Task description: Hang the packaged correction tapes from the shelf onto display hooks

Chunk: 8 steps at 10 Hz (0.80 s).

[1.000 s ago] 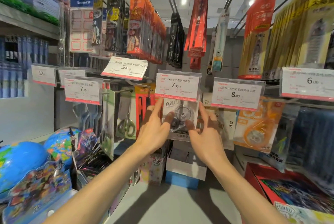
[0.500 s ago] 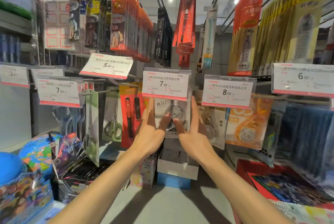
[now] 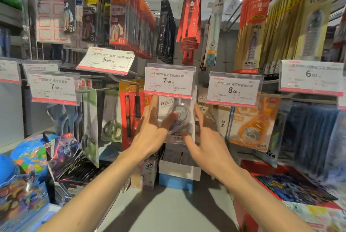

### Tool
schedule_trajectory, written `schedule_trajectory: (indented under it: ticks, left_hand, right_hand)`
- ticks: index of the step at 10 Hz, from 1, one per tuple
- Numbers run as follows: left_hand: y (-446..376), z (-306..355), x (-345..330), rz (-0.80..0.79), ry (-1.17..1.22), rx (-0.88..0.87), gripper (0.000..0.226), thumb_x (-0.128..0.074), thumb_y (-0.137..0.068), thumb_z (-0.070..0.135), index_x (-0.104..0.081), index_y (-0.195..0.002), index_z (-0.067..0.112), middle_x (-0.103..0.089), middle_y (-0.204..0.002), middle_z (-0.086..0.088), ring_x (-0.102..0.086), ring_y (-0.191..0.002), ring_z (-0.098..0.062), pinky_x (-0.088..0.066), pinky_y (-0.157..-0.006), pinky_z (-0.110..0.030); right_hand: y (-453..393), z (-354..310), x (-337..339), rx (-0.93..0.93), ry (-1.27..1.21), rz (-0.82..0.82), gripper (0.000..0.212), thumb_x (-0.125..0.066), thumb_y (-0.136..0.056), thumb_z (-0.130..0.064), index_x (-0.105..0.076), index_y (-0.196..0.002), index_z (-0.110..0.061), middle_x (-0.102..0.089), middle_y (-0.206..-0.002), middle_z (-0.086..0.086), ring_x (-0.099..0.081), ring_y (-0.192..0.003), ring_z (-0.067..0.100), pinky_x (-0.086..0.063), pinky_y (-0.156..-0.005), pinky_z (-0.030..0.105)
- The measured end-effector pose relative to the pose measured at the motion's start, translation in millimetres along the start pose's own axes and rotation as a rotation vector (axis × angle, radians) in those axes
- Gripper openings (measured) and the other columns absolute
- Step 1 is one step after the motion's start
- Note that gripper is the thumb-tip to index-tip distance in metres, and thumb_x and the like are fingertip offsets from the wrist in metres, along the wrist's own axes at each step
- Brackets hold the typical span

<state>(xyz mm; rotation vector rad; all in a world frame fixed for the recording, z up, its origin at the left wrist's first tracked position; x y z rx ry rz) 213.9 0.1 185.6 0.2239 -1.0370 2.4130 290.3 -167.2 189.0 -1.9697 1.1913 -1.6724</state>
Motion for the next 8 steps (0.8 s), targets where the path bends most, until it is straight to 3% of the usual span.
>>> schedule_trajectory:
  ticks: [1, 2, 3, 4, 5, 6, 7, 8]
  left_hand:
    - [-1, 8, -3, 0.001, 0.018, -0.035, 0.087, -0.049, -0.080, 0.086, -0.009, -0.150, 0.054, -0.031, -0.160, 0.000, -0.045, -0.139, -0.027, -0.048, -0.104, -0.054]
    - [-4, 14, -9, 0.041, -0.025, -0.117, 0.068, -0.050, -0.089, 0.074, -0.019, -0.145, 0.051, -0.040, -0.152, -0.009, -0.042, -0.124, -0.012, -0.043, -0.090, -0.034]
    - [-7, 9, -13, 0.051, -0.043, -0.102, 0.058, -0.052, -0.097, 0.059, -0.024, -0.146, 0.044, -0.044, -0.145, -0.005, -0.049, -0.129, -0.016, -0.045, -0.087, -0.015]
    - [-8, 4, -12, 0.052, -0.081, -0.067, 0.070, -0.050, -0.099, 0.057, -0.018, -0.157, 0.035, -0.036, -0.158, -0.010, -0.043, -0.141, -0.029, -0.039, -0.113, -0.039]
    - [-2, 10, -8, 0.043, -0.050, -0.053, 0.073, -0.048, -0.098, 0.061, -0.014, -0.158, 0.038, -0.033, -0.160, -0.011, -0.042, -0.143, -0.034, -0.034, -0.112, -0.044]
    - [6, 10, -1, 0.017, -0.050, -0.009, 0.072, -0.047, -0.096, 0.065, -0.009, -0.155, 0.048, -0.029, -0.163, -0.003, -0.046, -0.141, -0.033, -0.041, -0.112, -0.058]
    - [26, 9, 12, 0.041, -0.122, 0.013, 0.060, -0.050, -0.098, 0.058, -0.020, -0.150, 0.051, -0.038, -0.159, 0.002, -0.063, -0.108, -0.011, -0.051, -0.099, -0.048]
    - [39, 15, 28, 0.165, -0.179, -0.010, 0.045, -0.056, -0.098, 0.044, -0.041, -0.140, 0.039, -0.068, -0.114, -0.001, -0.070, -0.090, -0.022, -0.052, -0.086, -0.038]
  right_hand:
    - [5, 14, 16, -0.010, 0.074, 0.035, 0.034, -0.056, -0.102, -0.039, -0.049, -0.075, -0.021, -0.058, -0.070, 0.002, -0.066, -0.071, 0.034, -0.050, -0.061, 0.043]
    - [4, 19, 21, 0.016, 0.035, 0.038, 0.026, -0.057, -0.102, -0.032, -0.066, -0.112, -0.011, -0.068, -0.114, 0.012, -0.068, -0.105, 0.033, -0.056, -0.087, 0.044]
    - [2, 18, 20, 0.056, 0.031, 0.038, 0.046, -0.058, -0.101, -0.029, -0.051, -0.146, -0.022, -0.048, -0.146, 0.005, -0.061, -0.122, 0.028, -0.054, -0.098, 0.043]
    - [4, 24, 22, 0.019, 0.043, 0.040, 0.045, -0.057, -0.100, -0.033, -0.051, -0.144, -0.029, -0.056, -0.137, 0.002, -0.067, -0.111, 0.024, -0.055, -0.085, 0.037]
    - [7, 30, 24, -0.043, 0.009, 0.022, 0.035, -0.058, -0.099, -0.033, -0.061, -0.132, -0.023, -0.068, -0.115, 0.005, -0.072, -0.089, 0.023, -0.056, -0.072, 0.036]
    - [8, 39, 27, -0.116, -0.118, 0.011, 0.026, -0.060, -0.098, -0.034, -0.067, -0.113, -0.015, -0.071, -0.097, 0.003, -0.072, -0.087, 0.024, -0.059, -0.074, 0.042]
    - [15, 41, 28, -0.131, -0.245, 0.012, 0.032, -0.062, -0.096, -0.031, -0.060, -0.128, -0.025, -0.068, -0.116, -0.003, -0.067, -0.104, 0.017, -0.055, -0.093, 0.038]
    - [19, 52, 35, -0.225, -0.376, 0.025, 0.030, -0.064, -0.096, -0.033, -0.064, -0.124, -0.021, -0.071, -0.117, -0.001, -0.067, -0.108, 0.017, -0.054, -0.098, 0.043]
Point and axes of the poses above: each hand's wrist, its own y-axis away from the middle knuckle, its own x-axis out of the back of the hand, z = x × y, the point moved 7 cm from there along -y, towards the middle knuckle
